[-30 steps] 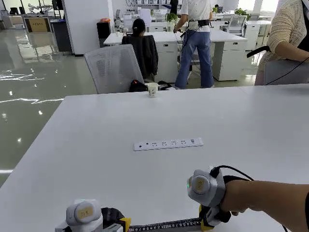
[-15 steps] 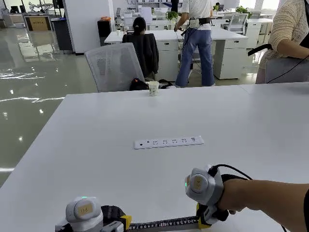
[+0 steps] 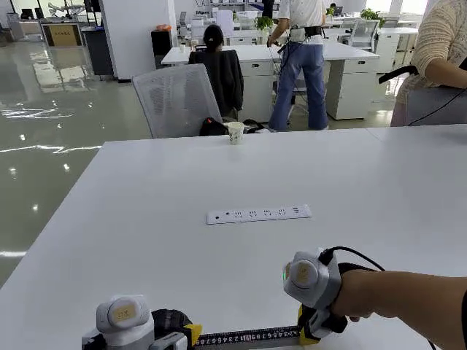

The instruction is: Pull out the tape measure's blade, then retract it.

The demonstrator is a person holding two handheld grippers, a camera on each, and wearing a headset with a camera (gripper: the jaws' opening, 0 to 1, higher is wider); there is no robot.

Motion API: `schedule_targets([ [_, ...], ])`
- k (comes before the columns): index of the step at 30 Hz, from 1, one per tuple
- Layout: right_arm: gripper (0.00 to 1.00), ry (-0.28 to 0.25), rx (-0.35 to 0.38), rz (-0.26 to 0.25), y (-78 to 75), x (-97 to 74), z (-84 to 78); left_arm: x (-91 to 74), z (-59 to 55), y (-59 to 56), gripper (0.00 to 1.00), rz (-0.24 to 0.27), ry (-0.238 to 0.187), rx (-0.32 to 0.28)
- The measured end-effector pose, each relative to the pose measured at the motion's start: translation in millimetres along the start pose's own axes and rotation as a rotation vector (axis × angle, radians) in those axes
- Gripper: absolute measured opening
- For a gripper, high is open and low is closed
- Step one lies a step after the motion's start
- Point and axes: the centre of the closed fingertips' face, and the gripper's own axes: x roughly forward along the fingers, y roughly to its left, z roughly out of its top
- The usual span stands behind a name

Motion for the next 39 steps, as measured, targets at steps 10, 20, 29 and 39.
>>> schedule_targets([
  [10, 0.12, -0.003, -0.004, -0.003, 0.6, 1.2, 3.3, 0.3, -0.8, 0.2, 0.61, -0.009, 0.005, -0.006],
  [20, 0.12, -0.009, 0.003, -0.005, 0.8, 3.0, 7.5, 0.3, -1.1, 1.0, 0.61, -0.01, 0.008, -0.012],
  [29, 0.12, -0.011, -0.001, -0.008, 2.0, 4.1, 11.1, 0.4, -1.2, 1.0, 0.61, -0.007, 0.008, -0.013],
  [39, 0.12, -0.026, -0.001, -0.011, 2.5, 5.6, 15.3, 0.9, -1.5, 0.9, 0.61, -0.009, 0.012, -0.012],
])
